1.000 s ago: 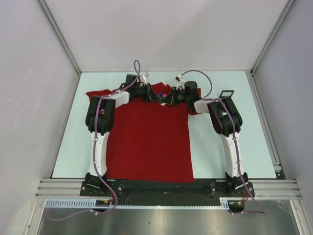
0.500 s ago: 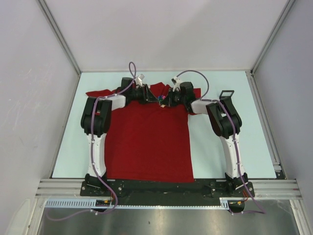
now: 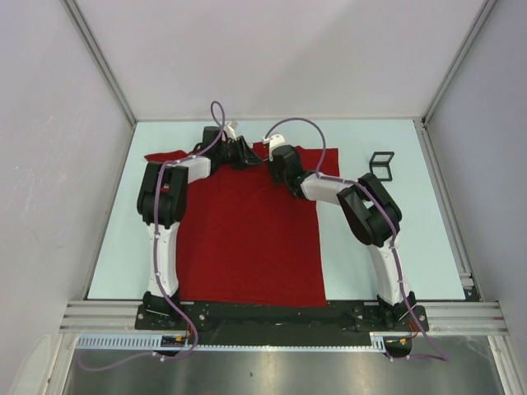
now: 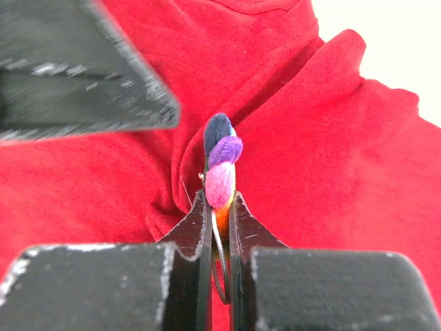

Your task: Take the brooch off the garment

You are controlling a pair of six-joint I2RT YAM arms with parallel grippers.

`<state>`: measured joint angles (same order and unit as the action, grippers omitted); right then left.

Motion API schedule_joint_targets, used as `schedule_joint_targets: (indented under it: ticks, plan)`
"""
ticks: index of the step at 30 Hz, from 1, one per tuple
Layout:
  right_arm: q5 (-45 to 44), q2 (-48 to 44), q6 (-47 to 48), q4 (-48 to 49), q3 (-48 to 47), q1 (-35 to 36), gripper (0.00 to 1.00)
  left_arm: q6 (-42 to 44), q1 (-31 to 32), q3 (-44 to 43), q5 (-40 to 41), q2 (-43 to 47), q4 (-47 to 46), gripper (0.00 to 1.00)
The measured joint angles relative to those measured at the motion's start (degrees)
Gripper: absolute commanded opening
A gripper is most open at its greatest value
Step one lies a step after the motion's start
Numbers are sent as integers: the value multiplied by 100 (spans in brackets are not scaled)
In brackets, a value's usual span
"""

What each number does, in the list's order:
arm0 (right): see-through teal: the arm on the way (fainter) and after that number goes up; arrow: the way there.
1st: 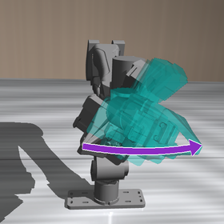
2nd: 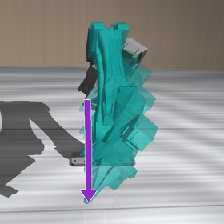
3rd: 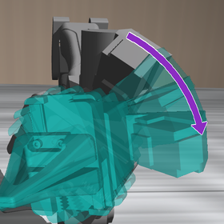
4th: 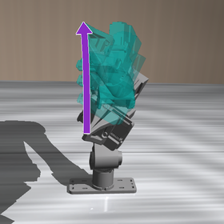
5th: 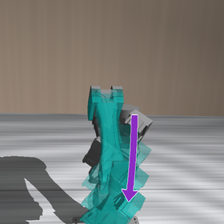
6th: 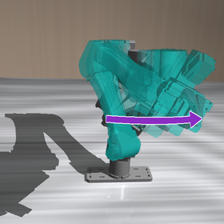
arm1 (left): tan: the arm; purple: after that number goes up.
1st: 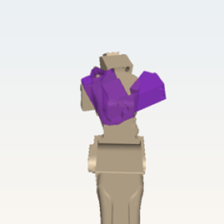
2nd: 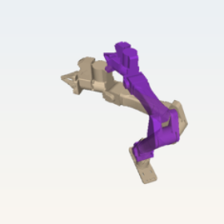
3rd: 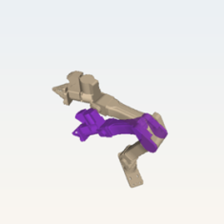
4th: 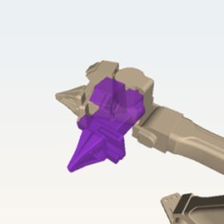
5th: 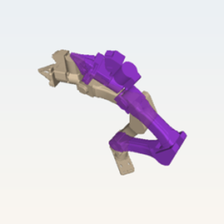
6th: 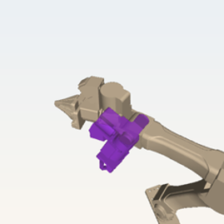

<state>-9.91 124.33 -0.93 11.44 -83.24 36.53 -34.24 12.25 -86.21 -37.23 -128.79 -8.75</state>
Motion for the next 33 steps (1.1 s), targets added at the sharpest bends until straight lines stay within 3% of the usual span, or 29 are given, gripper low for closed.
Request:
schedule_joint_targets:
  ticks: [5, 11, 20, 29, 33]
  plan:
    - [-1158, 0, 861, 20, 0, 435, 0, -140, 0, -190, 181, -260, 153, 41]
    - [-1941, 9, 1639, 92, -2, 634, 0, -186, 0, -437, 273, -422, 380, 42]
    - [-2212, 179, 2472, 177, -2, 647, 0, -201, -7, -645, 240, -546, 485, 43]
    - [-2293, 127, 2629, 308, 149, 516, 0, -173, -13, -619, 197, -531, 402, 48]
    - [-2245, -199, 2524, 199, 369, 391, 0, -111, 13, -223, 240, -291, 175, 49]
